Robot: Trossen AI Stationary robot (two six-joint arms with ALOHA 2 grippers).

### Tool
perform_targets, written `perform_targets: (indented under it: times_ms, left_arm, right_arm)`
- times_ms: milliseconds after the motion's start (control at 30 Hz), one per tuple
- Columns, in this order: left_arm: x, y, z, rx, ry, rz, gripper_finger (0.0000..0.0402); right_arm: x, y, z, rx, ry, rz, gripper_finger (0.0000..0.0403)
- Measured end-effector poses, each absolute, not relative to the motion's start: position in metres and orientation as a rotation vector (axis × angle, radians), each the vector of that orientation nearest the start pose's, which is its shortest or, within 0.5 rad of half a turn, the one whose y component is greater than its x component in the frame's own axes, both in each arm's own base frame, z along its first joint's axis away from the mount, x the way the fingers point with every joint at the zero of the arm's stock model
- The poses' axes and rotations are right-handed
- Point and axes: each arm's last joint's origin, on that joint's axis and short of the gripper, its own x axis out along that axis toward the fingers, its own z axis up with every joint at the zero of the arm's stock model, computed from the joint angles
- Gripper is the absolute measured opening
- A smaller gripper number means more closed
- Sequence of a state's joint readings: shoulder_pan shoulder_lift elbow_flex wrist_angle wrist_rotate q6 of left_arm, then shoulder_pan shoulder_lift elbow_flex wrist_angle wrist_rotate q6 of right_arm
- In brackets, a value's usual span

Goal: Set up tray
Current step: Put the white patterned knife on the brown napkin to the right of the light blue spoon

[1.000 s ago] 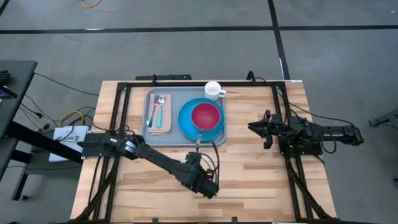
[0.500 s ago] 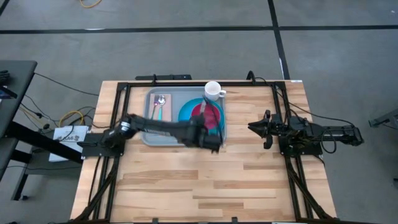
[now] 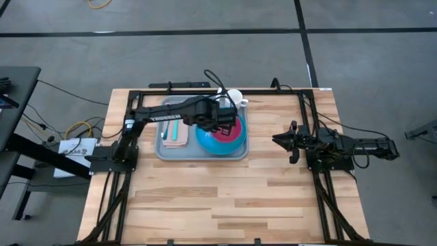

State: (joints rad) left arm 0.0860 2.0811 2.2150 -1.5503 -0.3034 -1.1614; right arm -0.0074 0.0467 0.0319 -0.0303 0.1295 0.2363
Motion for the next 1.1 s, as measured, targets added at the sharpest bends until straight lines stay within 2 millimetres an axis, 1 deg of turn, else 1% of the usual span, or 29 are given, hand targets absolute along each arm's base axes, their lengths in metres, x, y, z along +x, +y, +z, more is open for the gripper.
perform_targets:
  times_ms: [100,233,367,433,500,567,667,767,933,1100]
  left_arm:
    - [0.392,0.058,0.314,-0.805,1.115,1.117,0.0020]
    - [0.379,0.081,0.304,-0.884,1.084,1.118,0.0020]
    - [0.357,0.103,0.294,-0.979,1.029,1.131,0.0020]
    - [0.344,0.112,0.294,-1.027,0.984,1.132,0.0020]
    - [0.333,0.119,0.289,-1.057,0.978,1.143,0.0020]
    - [0.322,0.125,0.282,-1.081,1.012,1.152,0.0020]
    - [0.311,0.134,0.267,-1.101,1.072,1.132,0.0020]
    - [0.303,0.142,0.246,-1.122,1.138,1.109,0.0020]
    - [0.291,0.155,0.212,-1.170,1.157,1.057,0.0020]
    - [0.275,0.163,0.188,-1.188,1.192,1.071,0.0020]
  right_arm:
    - [0.098,-0.004,0.168,0.233,0.029,-0.141,0.0064]
    - [0.098,-0.004,0.168,0.233,0.029,-0.141,0.0064]
    - [0.098,-0.004,0.168,0.233,0.030,-0.141,0.0064]
    - [0.098,-0.004,0.168,0.233,0.029,-0.142,0.0064]
    - [0.098,-0.004,0.168,0.233,0.030,-0.141,0.0064]
    - [0.098,-0.004,0.168,0.233,0.029,-0.141,0.0064]
    - [0.098,-0.004,0.168,0.233,0.029,-0.141,0.0064]
    - [0.098,-0.004,0.168,0.233,0.029,-0.141,0.0064]
    - [0.098,-0.004,0.168,0.233,0.029,-0.142,0.0064]
    - [0.098,-0.004,0.168,0.233,0.029,-0.141,0.0064]
